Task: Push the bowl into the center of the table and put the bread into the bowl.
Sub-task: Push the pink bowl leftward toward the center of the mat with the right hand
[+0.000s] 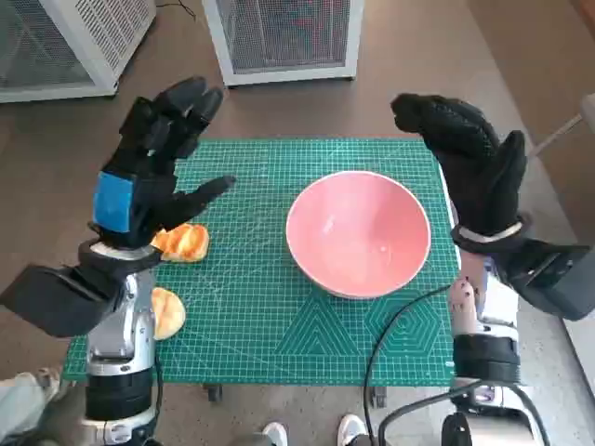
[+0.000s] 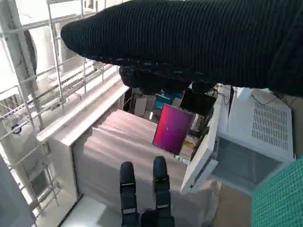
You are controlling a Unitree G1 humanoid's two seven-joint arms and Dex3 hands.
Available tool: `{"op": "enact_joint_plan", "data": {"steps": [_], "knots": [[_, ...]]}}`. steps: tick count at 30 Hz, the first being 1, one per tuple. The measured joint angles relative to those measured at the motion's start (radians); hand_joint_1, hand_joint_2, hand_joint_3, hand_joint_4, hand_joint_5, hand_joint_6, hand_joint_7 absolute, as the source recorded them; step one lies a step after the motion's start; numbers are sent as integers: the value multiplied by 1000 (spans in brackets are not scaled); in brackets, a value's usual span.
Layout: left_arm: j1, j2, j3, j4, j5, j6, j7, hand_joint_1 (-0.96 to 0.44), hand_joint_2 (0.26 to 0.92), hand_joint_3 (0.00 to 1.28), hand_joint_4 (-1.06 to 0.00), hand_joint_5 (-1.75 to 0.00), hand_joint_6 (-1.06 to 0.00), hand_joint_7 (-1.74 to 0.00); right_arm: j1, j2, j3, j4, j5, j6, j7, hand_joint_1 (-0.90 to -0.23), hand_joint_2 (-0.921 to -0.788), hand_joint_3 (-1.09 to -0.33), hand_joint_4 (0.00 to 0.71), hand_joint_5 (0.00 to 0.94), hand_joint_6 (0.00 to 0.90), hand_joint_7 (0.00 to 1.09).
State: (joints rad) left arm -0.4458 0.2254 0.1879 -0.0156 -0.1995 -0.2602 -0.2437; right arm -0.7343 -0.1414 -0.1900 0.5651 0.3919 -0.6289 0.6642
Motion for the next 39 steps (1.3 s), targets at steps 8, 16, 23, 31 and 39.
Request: {"op": "enact_joint_plan", "data": {"steps": [8,16,23,31,39], "knots": [[0,2,0,5,2,-16,0,-209,921,36,-481,-1,-260,-548,-4,-3,0,7,-1,-3,5,-586,-921,-628,226,1,317,18],[0,2,0,9,3,-17,0,-205,921,36,-481,-1,-262,-545,-7,-8,0,15,-1,-11,5,-583,-921,-629,227,1,317,18],[0,2,0,9,3,-17,0,-210,921,36,-481,-1,-263,-543,-11,-10,0,23,-1,-11,7,-584,-921,-629,226,1,316,18],[1,2,-1,8,3,-17,1,-213,921,36,-481,-1,-264,-540,-16,-11,0,23,0,-9,7,-583,-921,-630,227,1,316,19],[10,1,-3,7,3,-17,2,-214,921,36,-481,-1,-265,-539,-19,-12,-3,22,0,-7,8,-583,-921,-630,225,0,314,19]]}}
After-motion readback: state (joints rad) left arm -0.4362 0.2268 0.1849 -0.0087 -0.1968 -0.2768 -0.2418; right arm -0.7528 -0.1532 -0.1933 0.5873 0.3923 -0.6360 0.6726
